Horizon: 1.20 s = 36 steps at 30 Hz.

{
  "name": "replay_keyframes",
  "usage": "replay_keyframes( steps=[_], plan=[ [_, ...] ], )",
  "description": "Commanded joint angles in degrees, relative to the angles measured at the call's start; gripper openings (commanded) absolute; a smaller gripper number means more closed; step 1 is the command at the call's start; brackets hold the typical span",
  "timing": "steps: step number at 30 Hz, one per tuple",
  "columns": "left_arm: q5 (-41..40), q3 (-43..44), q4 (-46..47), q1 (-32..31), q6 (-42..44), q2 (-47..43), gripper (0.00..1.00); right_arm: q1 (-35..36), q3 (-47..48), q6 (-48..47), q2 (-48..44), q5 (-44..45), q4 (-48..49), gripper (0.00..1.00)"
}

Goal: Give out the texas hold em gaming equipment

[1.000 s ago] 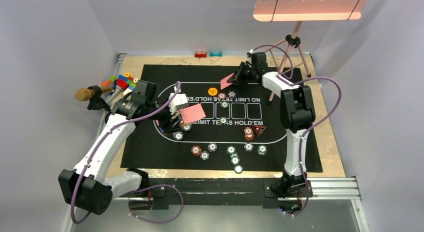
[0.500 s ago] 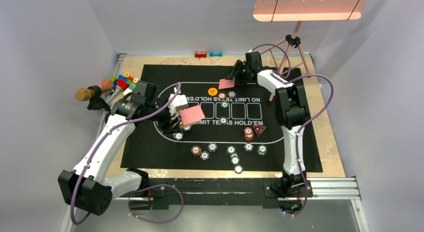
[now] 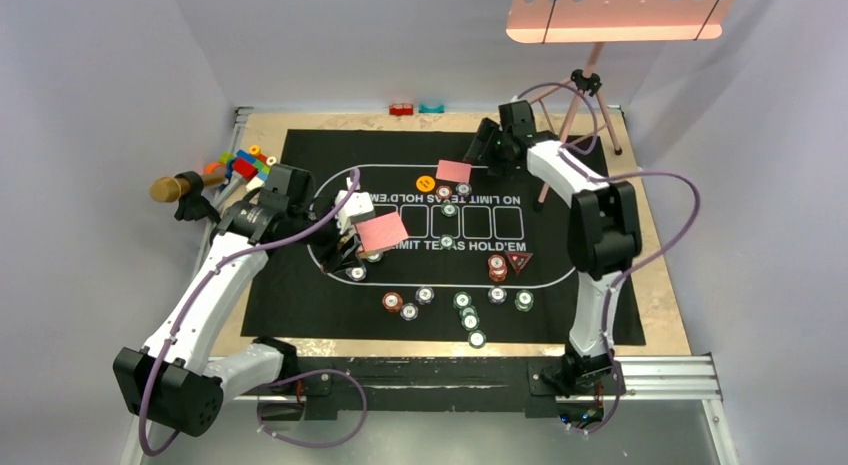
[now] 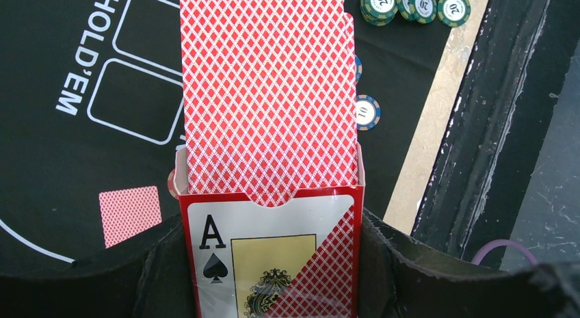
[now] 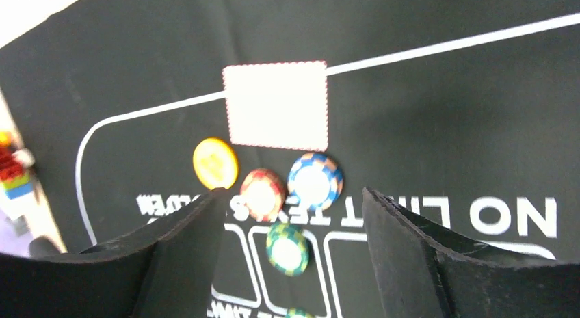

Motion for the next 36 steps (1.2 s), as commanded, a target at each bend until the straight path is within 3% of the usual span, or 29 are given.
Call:
replay_keyframes(
  steps=[1, 6, 14, 22, 32, 36],
  plan=[
    [1.3, 1.1, 1.8, 0.3, 1.3, -1.2, 0.00, 2.0, -6.2, -1.6, -13.7, -4.7, 3.3, 0.79],
    [1.0, 0.8, 2.5, 0.3, 1.4, -0.9, 0.00, 7.1, -16.7, -0.9, -25.1, -19.6, 6.7, 0.88],
    [0.9, 0.9, 3.8, 0.3, 1.0, -0.2, 0.00, 17.0, -27.1, 6.9, -35.5, -33.8, 17.3, 0.93],
    [0.9, 1.7, 4.2, 0.3, 0.6, 0.4, 0.00, 23.0, -28.2, 11.8, -32.2, -36.8, 25.4, 0.96],
    [1.2, 1.7, 4.1, 0.3, 0.4, 0.0, 0.00, 25.6, -26.2, 14.0, -26.1, -36.5, 27.5, 0.98],
    [1.4, 1.6, 4.2, 0.3, 0.3, 0.0, 0.00, 25.6, -27.2, 14.2, -26.3, -36.6, 27.4, 0.83]
  ],
)
